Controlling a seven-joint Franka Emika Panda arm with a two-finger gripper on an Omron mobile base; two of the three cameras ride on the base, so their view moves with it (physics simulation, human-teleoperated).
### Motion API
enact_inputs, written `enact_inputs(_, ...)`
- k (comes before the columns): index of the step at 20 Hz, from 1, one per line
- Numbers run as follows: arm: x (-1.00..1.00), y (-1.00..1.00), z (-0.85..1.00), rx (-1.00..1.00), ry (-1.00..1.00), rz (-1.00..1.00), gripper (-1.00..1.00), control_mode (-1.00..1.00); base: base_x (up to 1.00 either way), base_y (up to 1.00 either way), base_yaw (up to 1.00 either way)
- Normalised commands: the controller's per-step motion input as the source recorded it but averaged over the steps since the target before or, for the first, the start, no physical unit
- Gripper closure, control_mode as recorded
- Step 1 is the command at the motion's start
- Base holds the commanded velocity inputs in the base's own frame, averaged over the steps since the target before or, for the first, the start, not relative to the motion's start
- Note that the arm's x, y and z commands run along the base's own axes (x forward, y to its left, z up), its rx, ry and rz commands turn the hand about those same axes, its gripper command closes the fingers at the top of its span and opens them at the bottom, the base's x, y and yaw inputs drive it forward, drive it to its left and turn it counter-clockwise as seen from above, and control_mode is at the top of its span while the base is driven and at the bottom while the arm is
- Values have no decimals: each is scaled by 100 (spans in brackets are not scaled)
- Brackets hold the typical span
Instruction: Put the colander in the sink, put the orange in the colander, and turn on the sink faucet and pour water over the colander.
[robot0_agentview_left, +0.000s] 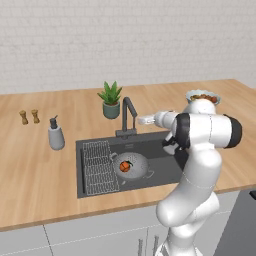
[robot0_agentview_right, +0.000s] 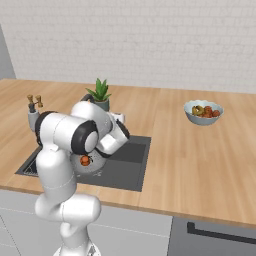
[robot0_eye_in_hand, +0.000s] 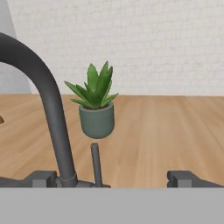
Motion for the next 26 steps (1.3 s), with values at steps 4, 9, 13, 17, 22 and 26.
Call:
enact_inputs(4, 0, 24, -13, 0, 0, 0, -100, -100, 0, 0, 0)
enact_inputs(9, 0, 7, -12, 0, 0, 0, -100, -100, 0, 0, 0)
enact_inputs(13, 1, 0, -3, 0, 0, 0, -100, -100, 0, 0, 0)
enact_inputs(17, 6, 0, -1, 0, 0, 0, -100, -100, 0, 0, 0)
enact_inputs(22, 21, 0, -6, 0, -1, 0, -100, -100, 0, 0, 0)
enact_inputs(26, 16, 0, -21, 0, -3, 0, -100, -100, 0, 0, 0)
